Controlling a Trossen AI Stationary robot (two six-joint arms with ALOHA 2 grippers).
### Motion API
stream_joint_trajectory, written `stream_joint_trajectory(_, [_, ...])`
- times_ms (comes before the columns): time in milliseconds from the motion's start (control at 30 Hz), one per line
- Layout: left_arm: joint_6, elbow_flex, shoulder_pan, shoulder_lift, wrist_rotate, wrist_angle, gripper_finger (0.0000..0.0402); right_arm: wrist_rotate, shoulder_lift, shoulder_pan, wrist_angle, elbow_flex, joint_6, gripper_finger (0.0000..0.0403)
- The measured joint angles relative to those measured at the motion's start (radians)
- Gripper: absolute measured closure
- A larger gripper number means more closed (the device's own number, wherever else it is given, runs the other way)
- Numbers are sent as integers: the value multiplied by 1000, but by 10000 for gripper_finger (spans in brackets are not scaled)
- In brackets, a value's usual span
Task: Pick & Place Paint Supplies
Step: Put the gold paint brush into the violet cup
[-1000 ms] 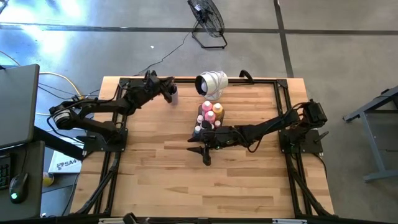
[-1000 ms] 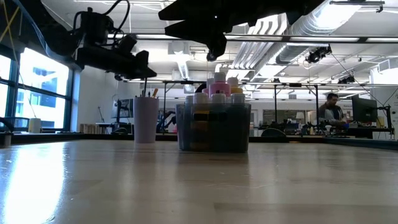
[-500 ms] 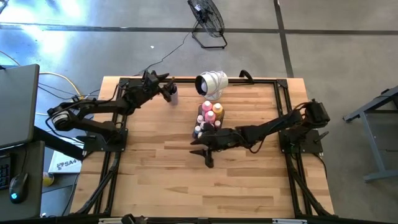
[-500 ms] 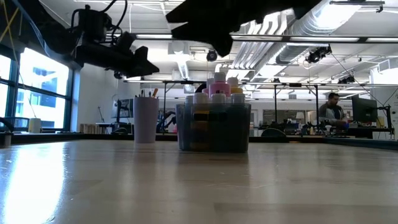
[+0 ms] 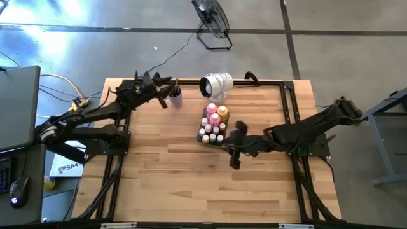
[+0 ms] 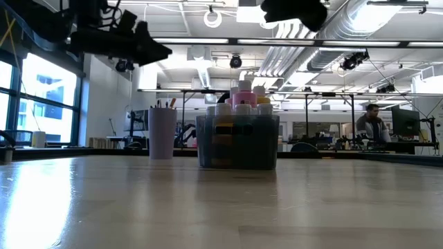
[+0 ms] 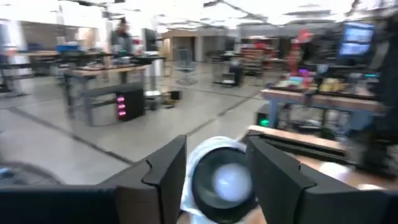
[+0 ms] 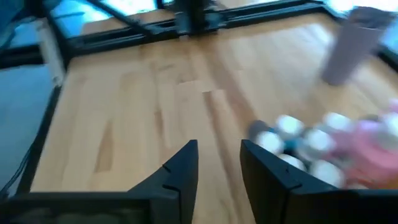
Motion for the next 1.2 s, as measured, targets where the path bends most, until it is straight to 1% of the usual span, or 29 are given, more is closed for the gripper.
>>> stream_joint_trajectory(167, [-46,0,-2,-118,125,-64,260,152,-80,24,-202,0,147,319])
stream_joint_trajectory(333, [-113,0,-2,-226,250,-125,290,191,-93,26,-393,0,301,343])
stream_joint_trajectory(433, [-163,0,-2,-269,315,-201,314,221,-91,18,-489,0,382,357])
stream_joint_trajectory(533, [-192,0,-7,-301,384,-266,342,255,-91,-10,-559,0,425,372])
stream_joint_trajectory(600, [-203,0,-29,-312,405,-298,362,280,-91,-35,-589,0,436,382])
stream_joint_trajectory(733, [-203,0,-100,-320,406,-317,397,280,-90,-115,-621,0,443,397])
stream_joint_trajectory(833, [-199,0,-166,-320,401,-318,395,282,-78,-190,-672,0,443,399])
stream_joint_trajectory(933, [-196,0,-232,-320,359,-318,398,277,-52,-278,-711,0,451,400])
stream_joint_trajectory(1033, [-195,0,-288,-319,307,-319,400,248,-18,-377,-710,0,442,400])
stream_joint_trajectory(1133, [-194,0,-333,-320,274,-328,400,213,11,-486,-695,0,369,400])
stream_joint_trajectory(1200, [-166,0,-361,-319,256,-339,401,161,31,-565,-666,0,281,400])
